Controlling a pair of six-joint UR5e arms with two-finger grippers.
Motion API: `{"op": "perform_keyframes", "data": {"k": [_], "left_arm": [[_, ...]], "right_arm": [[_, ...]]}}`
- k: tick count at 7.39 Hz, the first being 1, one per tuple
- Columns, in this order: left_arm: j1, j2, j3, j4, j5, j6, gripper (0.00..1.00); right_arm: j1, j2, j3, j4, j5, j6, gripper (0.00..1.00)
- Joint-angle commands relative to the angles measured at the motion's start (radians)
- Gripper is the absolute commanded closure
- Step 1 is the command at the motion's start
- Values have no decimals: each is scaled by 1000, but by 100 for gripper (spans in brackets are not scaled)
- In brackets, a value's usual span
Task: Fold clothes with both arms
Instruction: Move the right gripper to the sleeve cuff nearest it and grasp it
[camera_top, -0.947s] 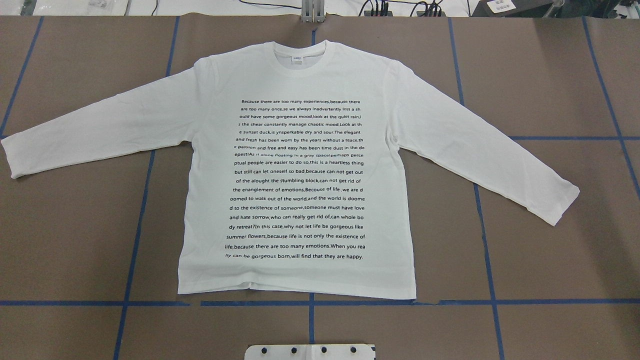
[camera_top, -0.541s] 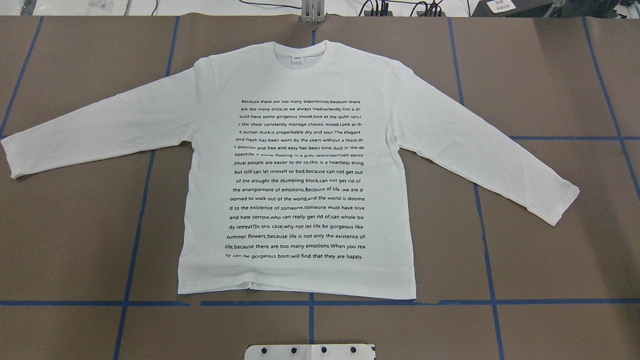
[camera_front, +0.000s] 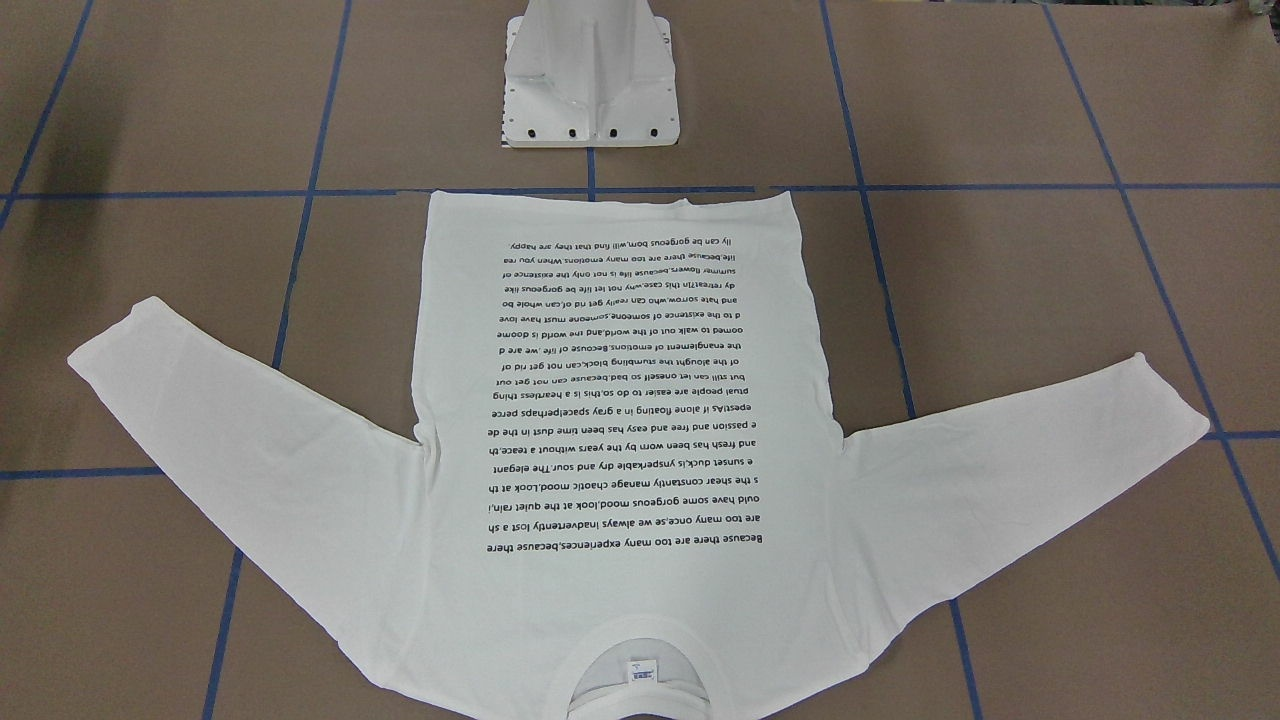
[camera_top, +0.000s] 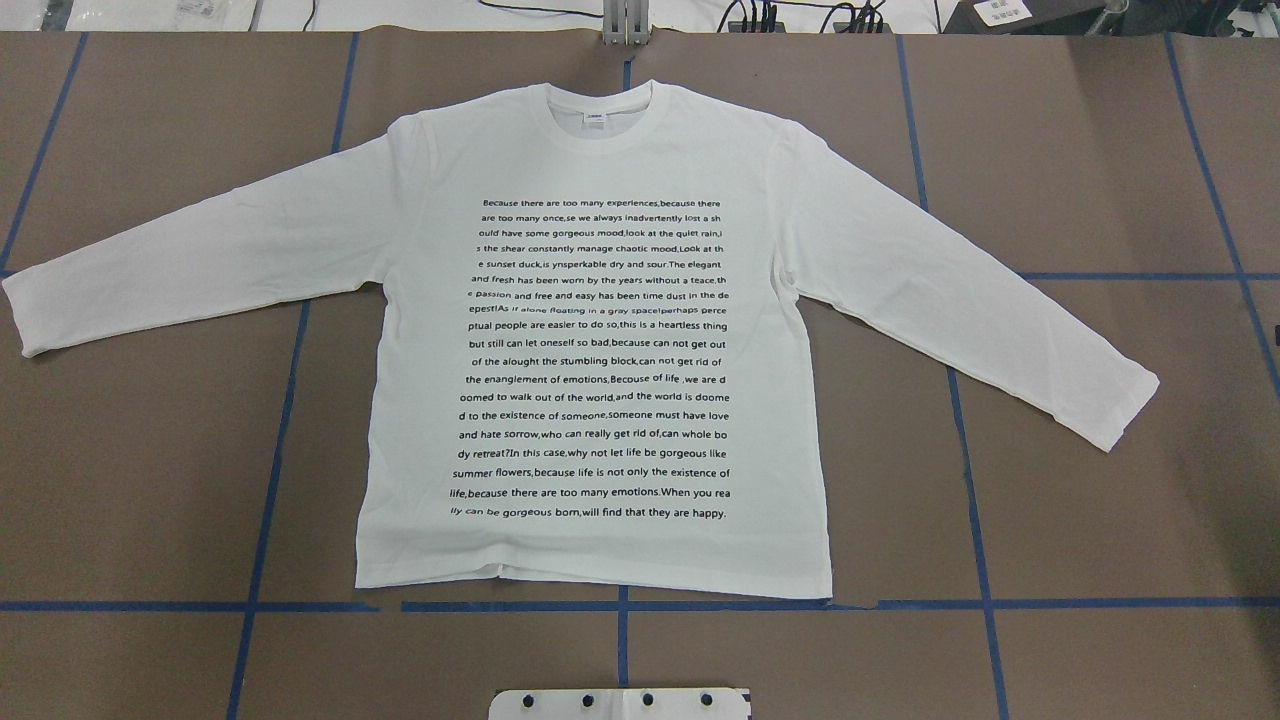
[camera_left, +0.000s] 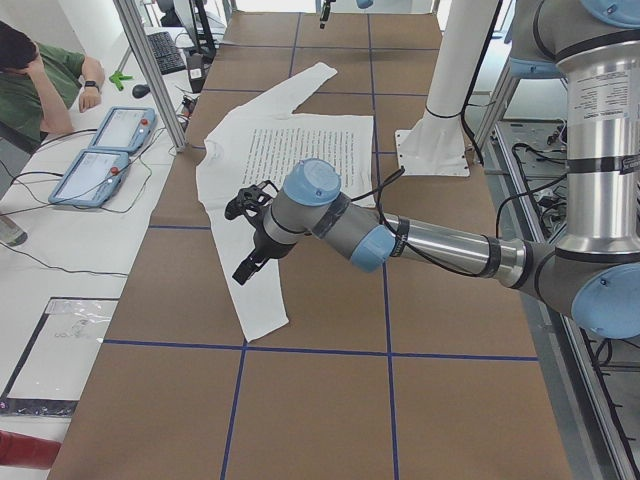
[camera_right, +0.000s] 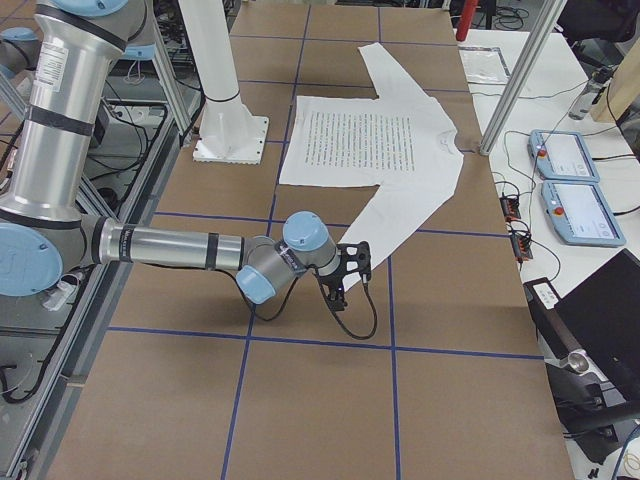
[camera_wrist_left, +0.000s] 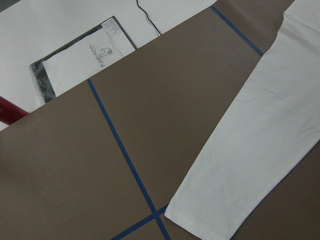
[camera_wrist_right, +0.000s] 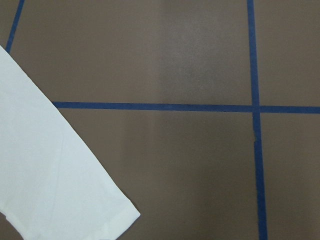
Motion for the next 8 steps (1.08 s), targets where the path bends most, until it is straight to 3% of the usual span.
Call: {"op": "perform_keyframes", "data": {"k": [1, 5, 8], "left_arm": [[0, 1, 0, 0, 0, 1, 0], [0, 2, 2, 0, 0, 3, 0], [0, 6, 3, 0, 0, 4, 0]], "right_arm": [[-213, 4, -74, 194, -220, 243, 2], [-368, 10, -79, 194, -352, 256, 14], [-397, 22, -88, 185, -377, 256, 24]]}}
